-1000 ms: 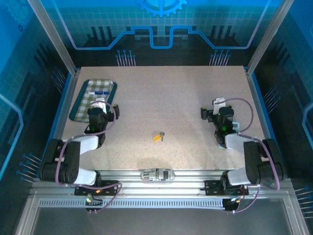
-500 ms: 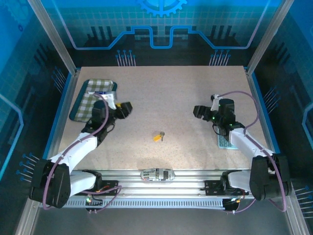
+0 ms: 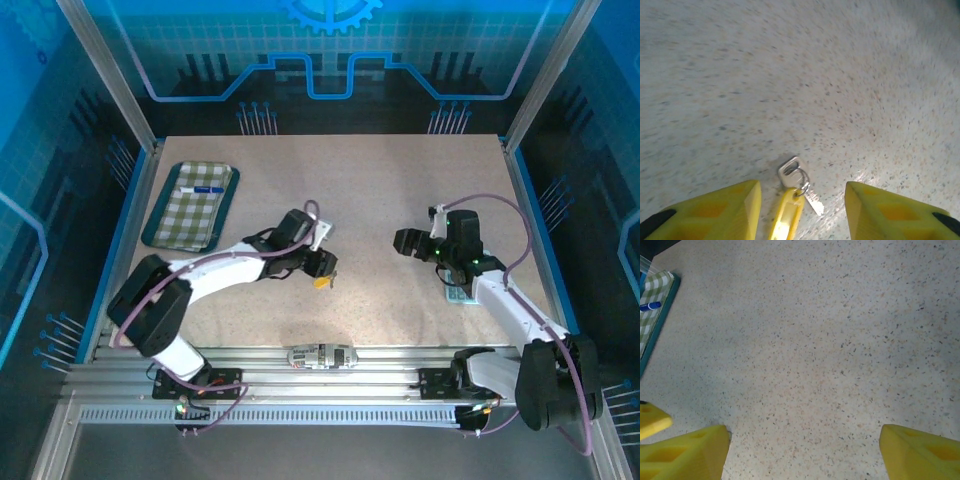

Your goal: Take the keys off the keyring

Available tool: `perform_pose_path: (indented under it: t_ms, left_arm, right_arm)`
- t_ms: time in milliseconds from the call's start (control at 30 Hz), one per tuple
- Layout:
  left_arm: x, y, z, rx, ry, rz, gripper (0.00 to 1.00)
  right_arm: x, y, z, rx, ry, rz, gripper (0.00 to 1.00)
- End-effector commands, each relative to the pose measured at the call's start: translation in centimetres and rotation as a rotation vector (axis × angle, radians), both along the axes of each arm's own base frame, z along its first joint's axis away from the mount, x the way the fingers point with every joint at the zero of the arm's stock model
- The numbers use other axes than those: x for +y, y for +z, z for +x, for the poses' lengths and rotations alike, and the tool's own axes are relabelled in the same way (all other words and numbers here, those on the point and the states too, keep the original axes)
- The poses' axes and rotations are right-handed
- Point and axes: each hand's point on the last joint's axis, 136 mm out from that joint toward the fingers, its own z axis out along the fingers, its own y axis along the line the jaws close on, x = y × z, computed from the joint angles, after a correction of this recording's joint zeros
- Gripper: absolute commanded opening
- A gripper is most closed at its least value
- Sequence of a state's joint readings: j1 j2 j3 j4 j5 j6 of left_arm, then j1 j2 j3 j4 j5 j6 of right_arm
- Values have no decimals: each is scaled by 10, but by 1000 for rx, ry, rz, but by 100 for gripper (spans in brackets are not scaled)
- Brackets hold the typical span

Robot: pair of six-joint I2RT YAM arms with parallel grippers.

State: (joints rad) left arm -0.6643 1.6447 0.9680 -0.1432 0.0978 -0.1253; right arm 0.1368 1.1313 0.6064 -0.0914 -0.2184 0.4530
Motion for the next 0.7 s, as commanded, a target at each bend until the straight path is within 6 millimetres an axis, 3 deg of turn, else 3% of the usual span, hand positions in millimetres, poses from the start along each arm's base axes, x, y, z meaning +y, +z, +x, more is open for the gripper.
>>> perform_pose_path:
  t_ms: [0,200,667]
  left_arm:
    - [-1,-23,-9,54,-87,165,48]
    - [-5,-40,-5,74,-116,273,49]
    - [-7,-52,-19,107,-185,345,51]
  right_arm:
    - [4,-6,-10,31,18,10,80]
    - [1,-7,-13,27,23,0,81]
    - [-6,-8,-9,35,0,31,82]
